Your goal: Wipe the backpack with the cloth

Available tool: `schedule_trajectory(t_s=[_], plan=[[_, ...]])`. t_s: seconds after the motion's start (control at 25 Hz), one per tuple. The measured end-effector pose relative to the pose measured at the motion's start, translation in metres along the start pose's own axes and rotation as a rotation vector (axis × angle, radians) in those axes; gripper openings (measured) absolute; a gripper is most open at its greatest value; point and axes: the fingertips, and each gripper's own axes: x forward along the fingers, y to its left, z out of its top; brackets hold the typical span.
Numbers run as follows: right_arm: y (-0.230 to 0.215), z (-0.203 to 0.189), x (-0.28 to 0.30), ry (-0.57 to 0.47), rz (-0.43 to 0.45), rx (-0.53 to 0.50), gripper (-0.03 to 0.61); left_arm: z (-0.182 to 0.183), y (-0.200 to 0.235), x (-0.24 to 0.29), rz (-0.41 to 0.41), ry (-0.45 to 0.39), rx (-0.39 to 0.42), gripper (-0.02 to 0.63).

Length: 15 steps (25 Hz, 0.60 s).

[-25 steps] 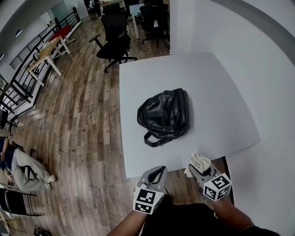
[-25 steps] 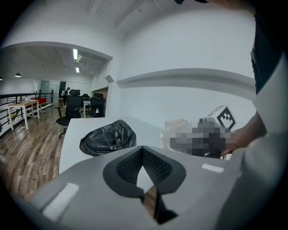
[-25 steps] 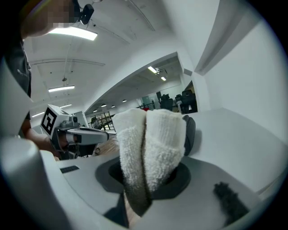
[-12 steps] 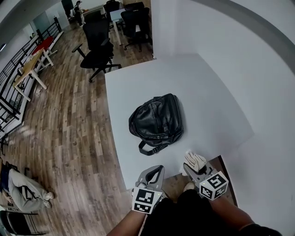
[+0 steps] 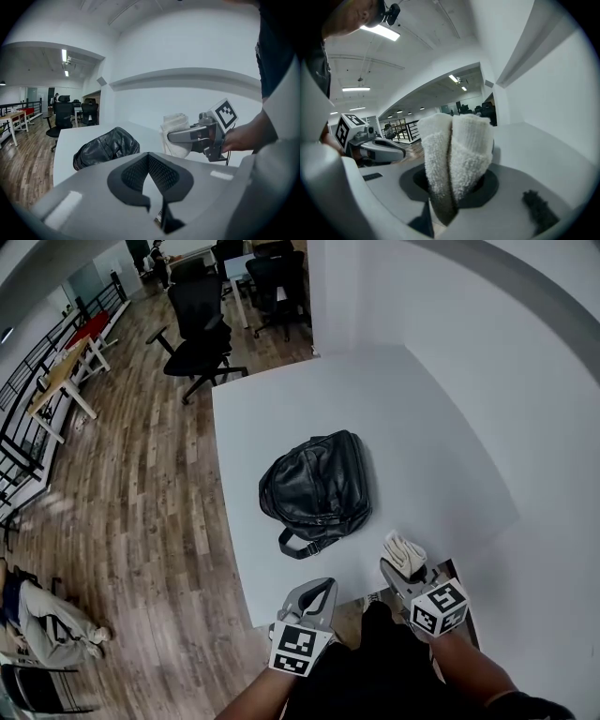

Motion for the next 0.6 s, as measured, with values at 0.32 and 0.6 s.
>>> schedule_trajectory(t_s=[0.32,0.6], plan=[[-0.033,0.003,0.024,0.014,0.055,-0.036,0.1,0.004,-0.001,0.034,0.038,0.051,0.042,0.006],[-0.067,0.003,0.043,0.03,0.079,-0.057,0.1,-0.001,0.0,0.065,0.054,0.117,0.033,0.006]])
